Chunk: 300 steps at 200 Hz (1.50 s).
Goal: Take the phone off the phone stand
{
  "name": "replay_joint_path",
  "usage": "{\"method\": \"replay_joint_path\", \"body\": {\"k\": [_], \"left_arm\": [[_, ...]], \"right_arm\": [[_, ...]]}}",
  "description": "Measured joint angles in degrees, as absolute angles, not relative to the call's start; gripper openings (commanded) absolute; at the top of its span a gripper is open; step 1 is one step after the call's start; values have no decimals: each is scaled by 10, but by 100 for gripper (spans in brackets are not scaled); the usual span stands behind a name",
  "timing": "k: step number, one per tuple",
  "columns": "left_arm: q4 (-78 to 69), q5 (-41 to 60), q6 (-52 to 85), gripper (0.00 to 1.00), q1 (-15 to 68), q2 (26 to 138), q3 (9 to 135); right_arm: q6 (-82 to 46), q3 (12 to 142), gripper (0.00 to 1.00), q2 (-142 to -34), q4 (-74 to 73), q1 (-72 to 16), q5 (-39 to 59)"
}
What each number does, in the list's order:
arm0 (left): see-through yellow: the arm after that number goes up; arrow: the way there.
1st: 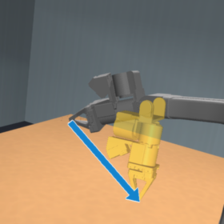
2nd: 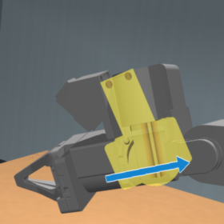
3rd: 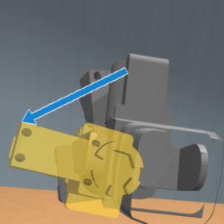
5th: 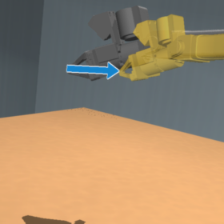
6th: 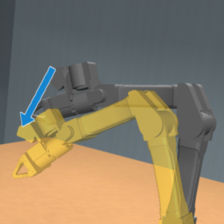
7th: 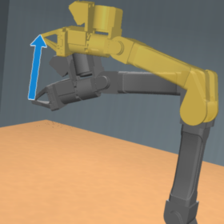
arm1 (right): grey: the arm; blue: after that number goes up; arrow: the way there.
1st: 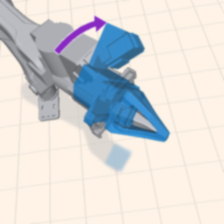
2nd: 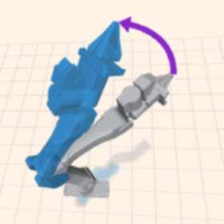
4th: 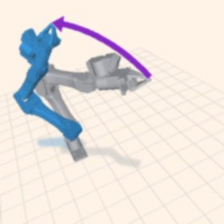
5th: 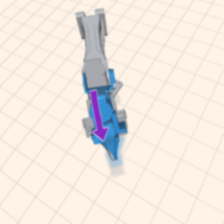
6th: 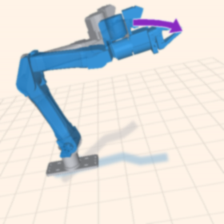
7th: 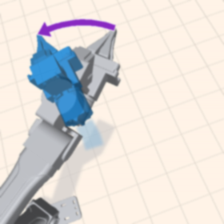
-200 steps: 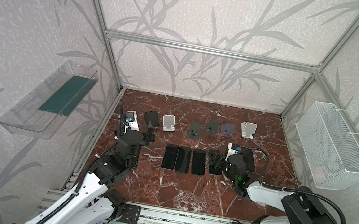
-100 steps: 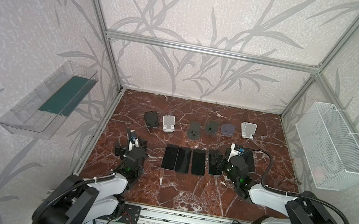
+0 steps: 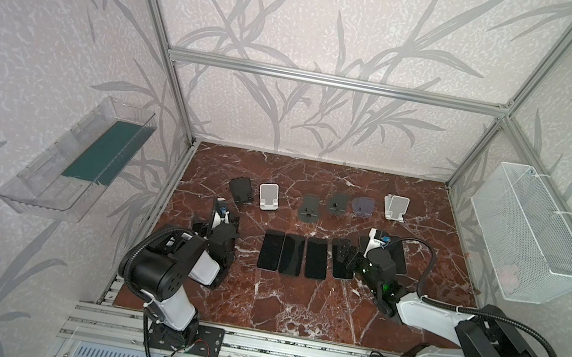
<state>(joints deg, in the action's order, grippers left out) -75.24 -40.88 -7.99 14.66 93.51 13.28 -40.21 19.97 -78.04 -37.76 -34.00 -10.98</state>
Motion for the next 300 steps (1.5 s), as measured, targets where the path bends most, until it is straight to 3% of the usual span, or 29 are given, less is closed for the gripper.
{"method": "replay_joint_path", "body": {"k": [37, 72, 162, 223, 300], "left_arm": [[-771, -242, -54, 99, 63, 932, 117], [-700, -174, -35, 99, 44, 923, 143], [-612, -182, -4, 99, 39, 920, 187], [-608, -182, -3, 99, 38, 920, 187], [-602, -181, -2, 99, 36, 920, 187]], "right_arm": [[-403, 200, 100, -777, -378, -340, -113], [-405, 200, 100, -785, -379, -340, -109], [-353, 201, 99, -766, -376, -359, -115], [-333, 99, 99, -862, -676, -371, -117], [-185, 99, 99, -872, -770, -371, -251]]}}
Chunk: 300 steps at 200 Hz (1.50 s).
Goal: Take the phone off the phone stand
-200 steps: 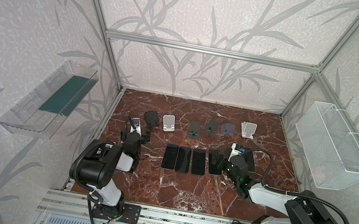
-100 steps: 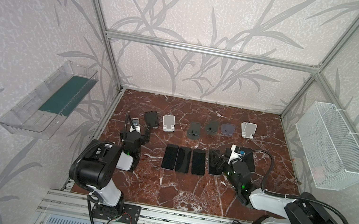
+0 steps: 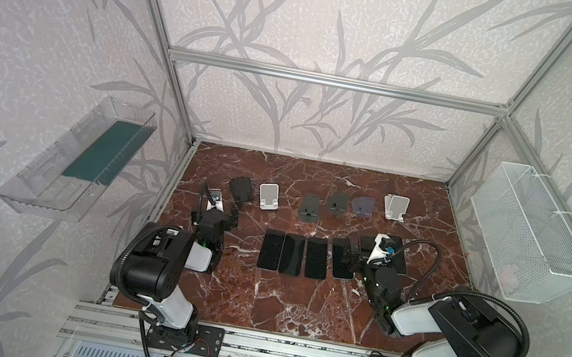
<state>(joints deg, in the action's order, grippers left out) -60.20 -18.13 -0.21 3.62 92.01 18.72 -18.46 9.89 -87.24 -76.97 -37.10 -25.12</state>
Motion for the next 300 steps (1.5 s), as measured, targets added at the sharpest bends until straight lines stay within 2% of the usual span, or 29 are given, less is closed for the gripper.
{"method": "replay_joint_path", "body": {"k": [74, 100, 128, 155, 185, 198, 232, 300], "left_arm": [[-600, -181, -2, 99, 36, 920, 187], [-600, -181, -2, 99, 36, 920, 187], [-599, -181, -1, 99, 36, 920, 187], [-599, -181, 0, 99, 35, 920, 187], [-595, -179, 1, 99, 33, 920, 187], [-594, -179, 1, 99, 32, 920, 187], [-587, -179, 1, 99, 32, 920, 187], [-585, -179, 2, 99, 32, 920, 187]], "right_arm": [[54, 85, 99, -754, -785, -325, -294], [137, 87, 99, -786, -790, -300, -326], [197, 118, 99, -890, -790, -283, -357], [187, 129, 99, -943, -779, -232, -311], [92, 112, 99, -940, -777, -87, -211], [56, 115, 99, -933, -754, -51, -185], [29, 188, 99, -921, -635, -56, -130], [26, 202, 99, -915, -585, -64, -110]]}}
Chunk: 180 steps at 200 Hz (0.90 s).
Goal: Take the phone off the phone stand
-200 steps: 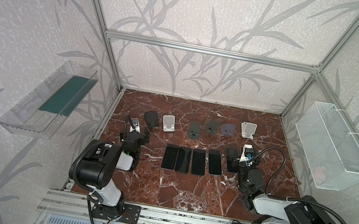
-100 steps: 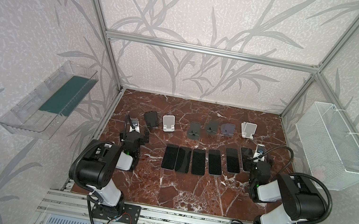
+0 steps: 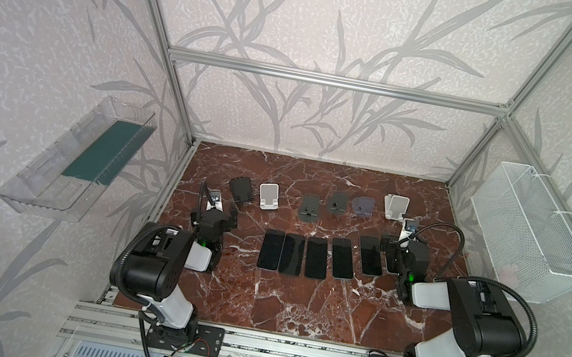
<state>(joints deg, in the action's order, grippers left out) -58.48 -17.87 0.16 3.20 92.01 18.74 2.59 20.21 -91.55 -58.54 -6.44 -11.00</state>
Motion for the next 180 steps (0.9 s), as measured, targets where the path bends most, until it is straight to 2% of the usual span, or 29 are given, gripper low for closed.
{"method": "replay_joint_path", "body": {"k": [180], "left_arm": [[-585, -179, 2, 99, 32, 920, 187]], "right_arm": [[35, 202, 99, -915, -583, -82, -115]]}}
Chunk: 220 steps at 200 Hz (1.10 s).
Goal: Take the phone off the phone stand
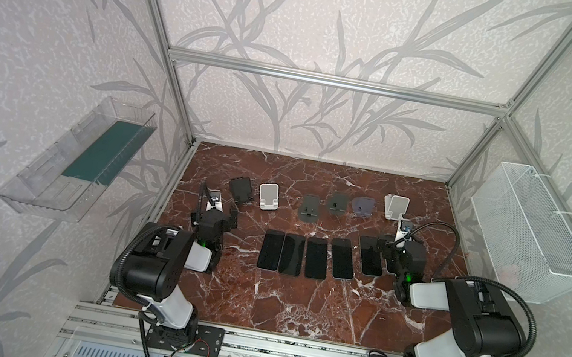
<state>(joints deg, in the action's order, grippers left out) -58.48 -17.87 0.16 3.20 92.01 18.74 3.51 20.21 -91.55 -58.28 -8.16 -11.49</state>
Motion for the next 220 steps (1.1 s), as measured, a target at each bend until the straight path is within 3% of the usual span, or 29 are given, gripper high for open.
{"method": "replay_joint_path", "body": {"k": [220], "left_arm": [[-585, -179, 2, 99, 32, 920, 187]], "right_arm": [[46, 201, 99, -915, -584, -86, -114]]}}
